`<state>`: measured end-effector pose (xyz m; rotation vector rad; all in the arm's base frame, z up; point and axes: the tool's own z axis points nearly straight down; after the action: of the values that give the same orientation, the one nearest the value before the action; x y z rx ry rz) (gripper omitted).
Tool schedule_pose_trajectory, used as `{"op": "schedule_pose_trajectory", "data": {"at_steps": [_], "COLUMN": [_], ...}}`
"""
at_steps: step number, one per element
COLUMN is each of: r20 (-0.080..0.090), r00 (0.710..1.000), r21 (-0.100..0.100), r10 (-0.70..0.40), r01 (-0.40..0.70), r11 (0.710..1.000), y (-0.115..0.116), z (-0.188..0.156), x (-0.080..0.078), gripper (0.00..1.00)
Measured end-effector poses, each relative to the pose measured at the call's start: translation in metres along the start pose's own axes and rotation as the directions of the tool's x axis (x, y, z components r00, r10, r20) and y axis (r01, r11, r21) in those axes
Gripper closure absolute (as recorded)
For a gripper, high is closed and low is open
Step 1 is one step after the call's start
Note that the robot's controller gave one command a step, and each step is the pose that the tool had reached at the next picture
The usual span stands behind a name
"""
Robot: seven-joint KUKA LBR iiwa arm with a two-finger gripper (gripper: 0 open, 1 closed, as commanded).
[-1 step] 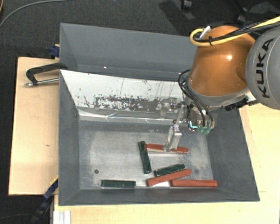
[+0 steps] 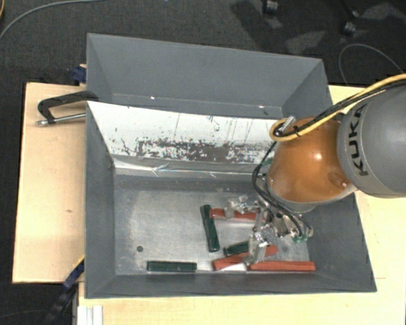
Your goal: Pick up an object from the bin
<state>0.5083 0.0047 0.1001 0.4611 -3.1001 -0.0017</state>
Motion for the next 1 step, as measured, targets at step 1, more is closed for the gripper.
{"op": "schedule_pose_trajectory", "data": {"at_steps": [1], "r20": [0.01], "r00": [1.0], "r21": [0.001], "r10": [0.017], "r01": [-0.017], "r11": [1.0], "y": [-0.0205], "z": [0.0299], "x": [0.0206], "gripper": [0.0]}}
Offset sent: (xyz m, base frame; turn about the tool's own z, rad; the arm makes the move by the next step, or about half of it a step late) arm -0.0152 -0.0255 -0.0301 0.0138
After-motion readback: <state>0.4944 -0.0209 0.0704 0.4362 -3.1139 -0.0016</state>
